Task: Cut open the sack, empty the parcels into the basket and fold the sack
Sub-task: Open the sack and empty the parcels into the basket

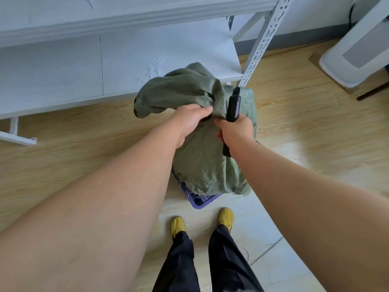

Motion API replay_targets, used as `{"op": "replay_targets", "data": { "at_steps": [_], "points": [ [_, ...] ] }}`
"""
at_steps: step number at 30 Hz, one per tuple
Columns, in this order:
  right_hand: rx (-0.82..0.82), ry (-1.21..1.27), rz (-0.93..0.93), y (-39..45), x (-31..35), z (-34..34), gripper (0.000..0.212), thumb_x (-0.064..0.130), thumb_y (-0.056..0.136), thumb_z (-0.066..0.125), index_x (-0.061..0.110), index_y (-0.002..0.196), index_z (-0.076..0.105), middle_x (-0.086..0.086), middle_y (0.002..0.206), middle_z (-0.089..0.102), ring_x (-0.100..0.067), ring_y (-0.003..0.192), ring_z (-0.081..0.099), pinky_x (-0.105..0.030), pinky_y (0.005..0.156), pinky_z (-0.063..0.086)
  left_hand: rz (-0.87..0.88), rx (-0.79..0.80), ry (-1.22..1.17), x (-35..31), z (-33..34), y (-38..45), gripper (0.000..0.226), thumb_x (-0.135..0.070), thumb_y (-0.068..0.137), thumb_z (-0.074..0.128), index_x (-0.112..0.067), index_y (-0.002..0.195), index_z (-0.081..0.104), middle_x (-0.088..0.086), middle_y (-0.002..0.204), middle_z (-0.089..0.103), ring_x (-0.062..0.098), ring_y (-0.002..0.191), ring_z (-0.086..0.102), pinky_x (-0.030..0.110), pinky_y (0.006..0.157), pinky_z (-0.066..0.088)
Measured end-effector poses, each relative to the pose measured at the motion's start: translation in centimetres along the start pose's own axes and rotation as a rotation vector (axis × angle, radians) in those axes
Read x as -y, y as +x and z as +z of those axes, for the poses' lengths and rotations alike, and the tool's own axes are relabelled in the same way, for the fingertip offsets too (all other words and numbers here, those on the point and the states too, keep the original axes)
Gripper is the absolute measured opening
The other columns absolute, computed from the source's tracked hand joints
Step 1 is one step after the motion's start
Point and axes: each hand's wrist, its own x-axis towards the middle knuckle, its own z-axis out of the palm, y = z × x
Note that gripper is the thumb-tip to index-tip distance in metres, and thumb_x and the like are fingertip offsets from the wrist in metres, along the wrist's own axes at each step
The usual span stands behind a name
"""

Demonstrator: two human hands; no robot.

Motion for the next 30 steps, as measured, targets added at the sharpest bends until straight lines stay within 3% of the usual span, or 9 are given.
{"op": "replay_targets", "data": {
  "at_steps": [3, 6, 10, 14, 19, 22, 25, 28, 30],
  "points": [
    [-0.062, 0.087, -0.081, -0.1, 1.3, 0.1, 0.017, 0.022, 0.086, 0.069, 0.024, 0.078, 0.054, -0.002, 0.061, 0.062, -0.011, 0.045, 0.057, -0.024, 0.049, 0.046, -0.015, -0.138, -0.032, 1.8, -0.8, 0.2, 0.034, -0.035, 0.094, 0.057, -0.026, 0.127, 0.056, -0.008, 0.119, 0.057, 0.012, 0.109, 0.052, 0.032, 0.088, 0.041],
    [-0.043, 0.095, -0.166, -0.2, 2.5, 0.0, 0.016, 0.023, 0.088, 0.068, 0.022, 0.079, 0.054, -0.002, 0.062, 0.062, -0.005, 0.041, 0.056, -0.019, 0.043, 0.044, -0.078, -0.070, 0.117, 3.8, -1.1, 0.1, 0.052, -0.029, 0.095, 0.055, -0.028, 0.143, 0.039, -0.003, 0.138, 0.050, 0.022, 0.125, 0.048, 0.041, 0.102, 0.040],
    [-0.055, 0.120, -0.193, -0.3, 3.6, -0.4, 0.014, 0.020, 0.087, 0.068, 0.023, 0.082, 0.056, -0.001, 0.066, 0.064, -0.004, 0.045, 0.060, -0.023, 0.050, 0.052, -0.130, 0.013, 0.110, 5.3, -1.2, -0.4, 0.051, -0.022, 0.099, 0.050, -0.034, 0.146, 0.035, -0.006, 0.147, 0.045, 0.021, 0.131, 0.043, 0.041, 0.108, 0.035],
    [-0.031, 0.209, -0.256, -1.3, 4.8, -0.1, 0.009, 0.015, 0.087, 0.069, 0.017, 0.088, 0.060, -0.005, 0.076, 0.069, -0.011, 0.061, 0.070, -0.034, 0.065, 0.062, -0.162, -0.053, 0.038, 6.2, -2.0, -1.0, 0.054, -0.015, 0.100, 0.045, -0.033, 0.149, 0.030, -0.006, 0.148, 0.044, 0.020, 0.131, 0.044, 0.043, 0.110, 0.035],
    [-0.019, 0.138, -0.332, -1.6, 5.4, -0.4, 0.009, 0.016, 0.082, 0.069, 0.021, 0.084, 0.063, 0.003, 0.071, 0.072, -0.020, 0.076, 0.072, -0.047, 0.076, 0.059, -0.169, -0.090, 0.014, 6.3, -2.5, -2.0, 0.058, -0.011, 0.098, 0.043, -0.034, 0.149, 0.028, -0.007, 0.147, 0.044, 0.018, 0.128, 0.047, 0.039, 0.105, 0.040],
    [-0.039, 0.181, -0.373, -2.4, 6.2, -0.5, 0.014, 0.017, 0.078, 0.070, 0.028, 0.079, 0.061, 0.003, 0.076, 0.072, -0.022, 0.080, 0.072, -0.048, 0.077, 0.058, -0.150, -0.060, 0.006, 5.8, -2.2, -3.0, 0.061, -0.009, 0.098, 0.043, -0.032, 0.151, 0.025, -0.005, 0.149, 0.041, 0.015, 0.111, 0.054, 0.026, 0.074, 0.047],
    [-0.024, 0.167, -0.425, -2.8, 7.2, -0.6, 0.013, 0.021, 0.076, 0.070, 0.028, 0.078, 0.060, 0.005, 0.075, 0.071, -0.022, 0.081, 0.071, -0.048, 0.077, 0.058, -0.122, -0.011, 0.019, 5.4, -1.6, -3.5, 0.063, -0.011, 0.099, 0.045, -0.033, 0.152, 0.019, -0.003, 0.151, 0.038, 0.007, 0.088, 0.054, 0.022, 0.064, 0.043],
    [-0.023, 0.106, -0.391, -3.2, 7.5, -1.4, 0.012, 0.024, 0.073, 0.070, 0.025, 0.081, 0.060, -0.001, 0.079, 0.072, -0.024, 0.082, 0.071, -0.050, 0.077, 0.057, -0.074, 0.022, 0.041, 4.4, -0.8, -4.3, 0.067, -0.015, 0.098, 0.048, -0.037, 0.152, 0.015, -0.003, 0.154, 0.035, 0.015, 0.113, 0.054, 0.031, 0.086, 0.048],
    [-0.040, 0.151, -0.410, -3.8, 7.6, -1.8, 0.014, 0.022, 0.073, 0.070, 0.028, 0.077, 0.058, -0.004, 0.082, 0.072, -0.026, 0.084, 0.071, -0.052, 0.078, 0.057, -0.049, 0.025, 0.050, 3.6, -0.4, -4.5, 0.073, -0.020, 0.096, 0.053, -0.039, 0.152, 0.011, -0.002, 0.154, 0.033, 0.020, 0.131, 0.044, 0.042, 0.107, 0.039]
  ]
}}
